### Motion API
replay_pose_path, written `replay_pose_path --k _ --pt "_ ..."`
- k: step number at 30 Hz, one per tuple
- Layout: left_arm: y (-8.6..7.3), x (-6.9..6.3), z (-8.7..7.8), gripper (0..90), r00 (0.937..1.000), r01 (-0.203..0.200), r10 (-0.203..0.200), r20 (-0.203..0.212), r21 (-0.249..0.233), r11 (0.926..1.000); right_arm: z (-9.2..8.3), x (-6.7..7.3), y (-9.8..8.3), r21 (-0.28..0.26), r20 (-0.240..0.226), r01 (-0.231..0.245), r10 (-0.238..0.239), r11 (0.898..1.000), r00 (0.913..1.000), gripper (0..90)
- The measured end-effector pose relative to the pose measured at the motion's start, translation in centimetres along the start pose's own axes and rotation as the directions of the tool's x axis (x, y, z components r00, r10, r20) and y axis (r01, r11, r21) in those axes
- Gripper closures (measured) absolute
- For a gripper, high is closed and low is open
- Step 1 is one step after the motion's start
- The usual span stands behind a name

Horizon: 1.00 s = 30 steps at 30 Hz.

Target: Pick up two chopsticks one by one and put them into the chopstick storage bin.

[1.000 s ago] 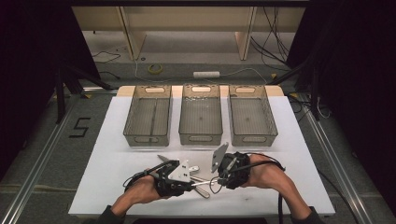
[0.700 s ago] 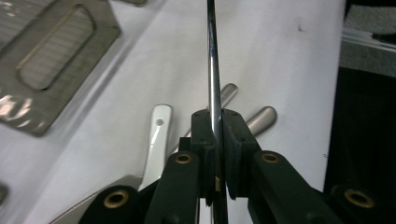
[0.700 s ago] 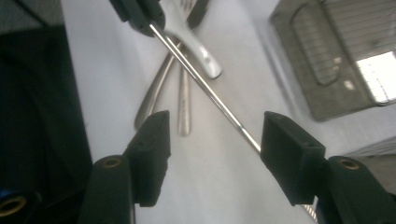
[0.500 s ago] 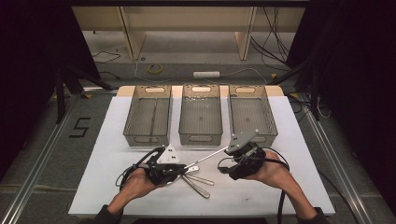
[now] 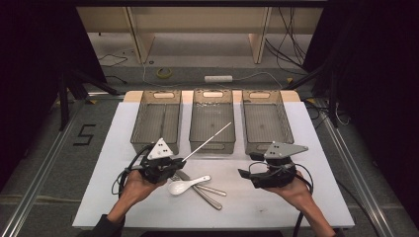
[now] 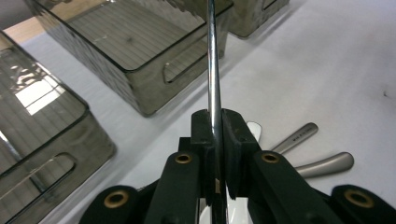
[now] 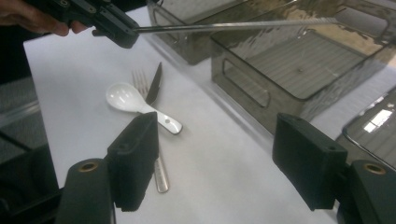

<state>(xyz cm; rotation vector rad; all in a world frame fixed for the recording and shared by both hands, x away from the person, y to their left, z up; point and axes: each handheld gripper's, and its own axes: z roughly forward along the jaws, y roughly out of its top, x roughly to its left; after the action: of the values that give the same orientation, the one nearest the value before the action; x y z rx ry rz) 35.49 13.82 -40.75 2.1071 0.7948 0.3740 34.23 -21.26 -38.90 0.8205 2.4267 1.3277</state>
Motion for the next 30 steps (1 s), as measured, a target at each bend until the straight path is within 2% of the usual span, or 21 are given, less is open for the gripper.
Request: replay_pose_path --k 2,6,10,14,17,22,30 --pt "0.0 0.5 -0.2 83.6 0.9995 0.019 -0.019 -0.025 -0.009 0.9998 -0.3 -0.2 -0.6 -0.022 0.012 -0.017 0.017 1.000 0.9998 32.4" --pt "-0.1 1.2 -0.4 83.7 0.9976 0.048 -0.049 -0.049 -0.021 0.9986 -0.9 -0.5 -1.6 -0.065 0.020 -0.050 0.052 0.997 0.9985 31.4" --pt "-0.1 1.9 -0.6 83.7 0.9947 0.069 -0.071 -0.074 -0.027 0.9973 -1.2 -0.6 -2.4 -0.082 0.025 -0.069 0.071 0.994 0.9971 31.1" --pt "-0.1 2.8 -0.7 83.7 0.9896 0.093 -0.097 -0.107 -0.036 0.9950 -1.4 -0.5 -2.9 -0.082 0.034 -0.074 0.077 0.994 0.9965 31.2" --pt "0.0 3.8 -0.9 83.7 0.9833 0.114 -0.119 -0.137 -0.045 0.9924 -1.6 -0.5 -3.2 -0.080 0.036 -0.077 0.080 0.994 0.9961 31.3" --pt "0.0 5.6 -1.2 83.7 0.9643 0.169 -0.180 -0.194 -0.074 0.9828 -1.7 -0.4 -3.7 -0.079 0.037 -0.086 0.089 0.993 0.9953 31.2" --pt "-0.2 8.7 -1.1 83.7 0.9212 0.257 -0.278 -0.272 -0.111 0.9601 -2.1 -0.1 -4.2 -0.086 0.038 -0.088 0.092 0.992 0.9950 28.9"
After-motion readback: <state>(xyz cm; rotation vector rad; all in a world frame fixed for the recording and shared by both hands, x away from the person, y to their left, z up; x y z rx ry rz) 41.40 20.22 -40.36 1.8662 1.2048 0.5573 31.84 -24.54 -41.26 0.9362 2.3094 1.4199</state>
